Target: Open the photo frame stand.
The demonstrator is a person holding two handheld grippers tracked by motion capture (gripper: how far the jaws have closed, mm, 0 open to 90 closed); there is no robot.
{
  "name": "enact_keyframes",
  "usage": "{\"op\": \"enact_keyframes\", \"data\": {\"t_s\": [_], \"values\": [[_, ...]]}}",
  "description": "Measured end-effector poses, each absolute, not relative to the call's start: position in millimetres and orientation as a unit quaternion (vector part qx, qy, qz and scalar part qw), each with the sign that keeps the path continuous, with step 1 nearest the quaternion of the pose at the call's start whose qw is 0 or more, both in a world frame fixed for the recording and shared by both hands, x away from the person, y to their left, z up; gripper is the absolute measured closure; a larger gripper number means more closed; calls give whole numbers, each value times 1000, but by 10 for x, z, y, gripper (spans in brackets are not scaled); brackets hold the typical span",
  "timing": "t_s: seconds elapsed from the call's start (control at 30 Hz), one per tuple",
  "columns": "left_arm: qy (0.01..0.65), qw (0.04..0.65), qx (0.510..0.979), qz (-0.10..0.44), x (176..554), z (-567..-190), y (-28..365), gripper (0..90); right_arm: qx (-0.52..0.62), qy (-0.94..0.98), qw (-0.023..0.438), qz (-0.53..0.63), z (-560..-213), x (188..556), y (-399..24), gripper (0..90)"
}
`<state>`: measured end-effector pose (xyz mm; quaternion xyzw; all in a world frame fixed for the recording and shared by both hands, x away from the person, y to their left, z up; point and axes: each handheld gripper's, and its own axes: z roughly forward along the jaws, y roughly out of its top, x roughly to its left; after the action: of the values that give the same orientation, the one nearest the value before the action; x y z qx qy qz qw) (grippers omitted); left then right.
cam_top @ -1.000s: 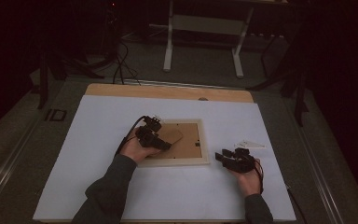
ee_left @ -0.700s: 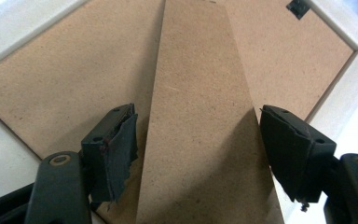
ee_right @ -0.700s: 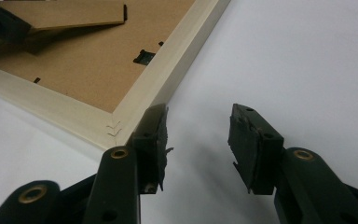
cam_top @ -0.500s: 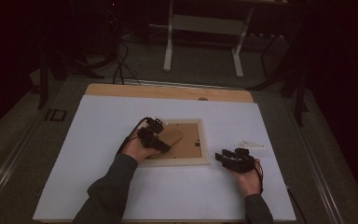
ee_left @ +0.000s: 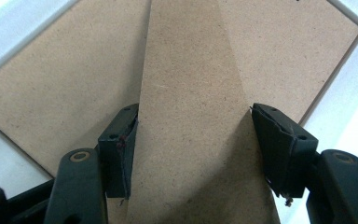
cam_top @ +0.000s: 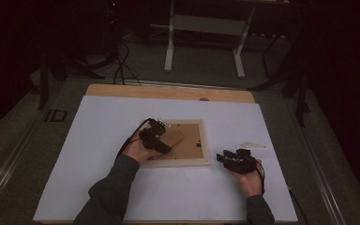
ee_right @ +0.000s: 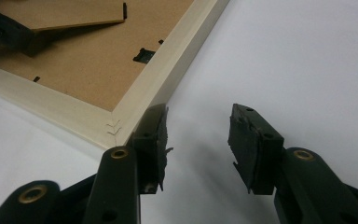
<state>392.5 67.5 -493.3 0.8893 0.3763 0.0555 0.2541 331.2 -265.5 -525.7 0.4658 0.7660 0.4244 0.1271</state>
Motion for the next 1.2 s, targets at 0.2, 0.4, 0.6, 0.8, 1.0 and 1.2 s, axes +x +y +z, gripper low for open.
{"op": "enact_keyframes", "data": {"t_s": [0.2,0.4,0.6,0.8,1.0,1.2], "values": [[368,252,892,73,3893,-4927,654,380,464,765,124,429,-5234,3305,-2635,563],[355,257,893,100,3830,-4910,631,380,457,768,125,432,-5189,3315,-2594,563],[334,258,894,149,3705,-4853,579,380,442,776,132,429,-5038,3394,-2533,563],[324,263,892,174,3626,-4843,569,380,424,784,146,429,-4811,3520,-2462,563],[317,270,888,195,3558,-4843,566,380,414,792,155,422,-4659,3647,-2387,563],[313,277,884,211,3497,-4850,565,379,413,800,151,409,-4614,3783,-2326,556]]}}
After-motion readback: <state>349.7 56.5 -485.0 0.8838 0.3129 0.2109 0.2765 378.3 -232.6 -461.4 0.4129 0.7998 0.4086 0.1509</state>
